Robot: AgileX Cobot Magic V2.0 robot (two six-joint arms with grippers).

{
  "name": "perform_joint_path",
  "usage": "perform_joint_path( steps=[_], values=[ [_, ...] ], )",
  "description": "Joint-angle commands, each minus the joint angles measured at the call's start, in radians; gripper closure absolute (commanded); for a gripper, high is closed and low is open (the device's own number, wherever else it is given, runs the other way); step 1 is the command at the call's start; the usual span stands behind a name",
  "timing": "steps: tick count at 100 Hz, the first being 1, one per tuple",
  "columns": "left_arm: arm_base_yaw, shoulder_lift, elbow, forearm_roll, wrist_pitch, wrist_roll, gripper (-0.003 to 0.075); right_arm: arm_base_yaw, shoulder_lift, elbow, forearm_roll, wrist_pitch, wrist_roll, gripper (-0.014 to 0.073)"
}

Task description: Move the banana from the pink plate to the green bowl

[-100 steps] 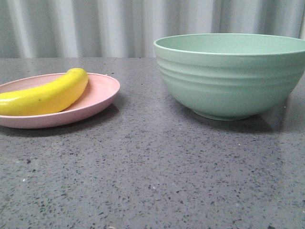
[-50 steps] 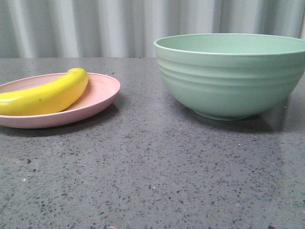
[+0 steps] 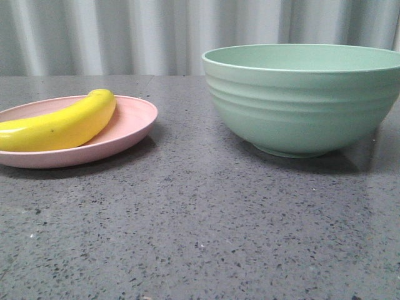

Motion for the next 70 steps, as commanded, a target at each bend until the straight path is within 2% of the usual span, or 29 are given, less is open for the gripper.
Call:
perform_joint_path(
  steps=[1, 43, 70],
  values=[
    [-0.008, -0.028, 0.011, -0.001, -0.108, -0.01, 0.0741, -0.005, -0.023, 0.02, -0.011, -0.043, -0.003, 0.0657],
    [-0.008, -0.028, 0.011, 0.001, -0.186, -0.01, 0.0741, -0.005, -0.023, 0.02, 0.004, -0.127, -0.003, 0.0657],
    [-0.008, -0.028, 0.011, 0.001, -0.201, -0.01, 0.0741, -0.005, -0.023, 0.02, 0.002, -0.277, -0.003, 0.0657]
  ],
)
